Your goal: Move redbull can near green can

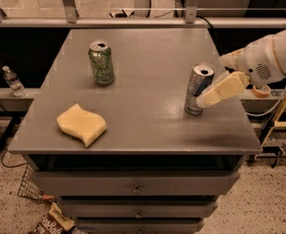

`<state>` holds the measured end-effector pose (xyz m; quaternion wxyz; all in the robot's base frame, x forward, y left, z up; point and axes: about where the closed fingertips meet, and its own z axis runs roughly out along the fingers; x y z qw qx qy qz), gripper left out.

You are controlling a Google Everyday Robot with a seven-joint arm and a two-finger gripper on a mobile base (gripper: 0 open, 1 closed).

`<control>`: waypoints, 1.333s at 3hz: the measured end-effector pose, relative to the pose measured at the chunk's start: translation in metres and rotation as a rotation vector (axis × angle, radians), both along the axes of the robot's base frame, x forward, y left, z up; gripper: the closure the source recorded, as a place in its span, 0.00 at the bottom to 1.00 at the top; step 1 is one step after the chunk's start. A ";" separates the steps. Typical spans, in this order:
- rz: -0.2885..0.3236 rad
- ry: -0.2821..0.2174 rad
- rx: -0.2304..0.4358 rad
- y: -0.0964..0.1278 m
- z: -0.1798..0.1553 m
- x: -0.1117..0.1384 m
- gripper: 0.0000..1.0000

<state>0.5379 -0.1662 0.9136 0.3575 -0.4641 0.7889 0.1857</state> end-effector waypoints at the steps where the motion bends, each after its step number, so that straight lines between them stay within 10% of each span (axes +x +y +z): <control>1: 0.019 0.008 0.001 0.013 0.001 0.000 0.18; 4: 0.080 -0.071 0.085 0.027 0.043 0.003 0.96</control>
Offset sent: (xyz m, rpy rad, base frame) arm -0.0018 0.0261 0.0052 0.0080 0.0150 0.0383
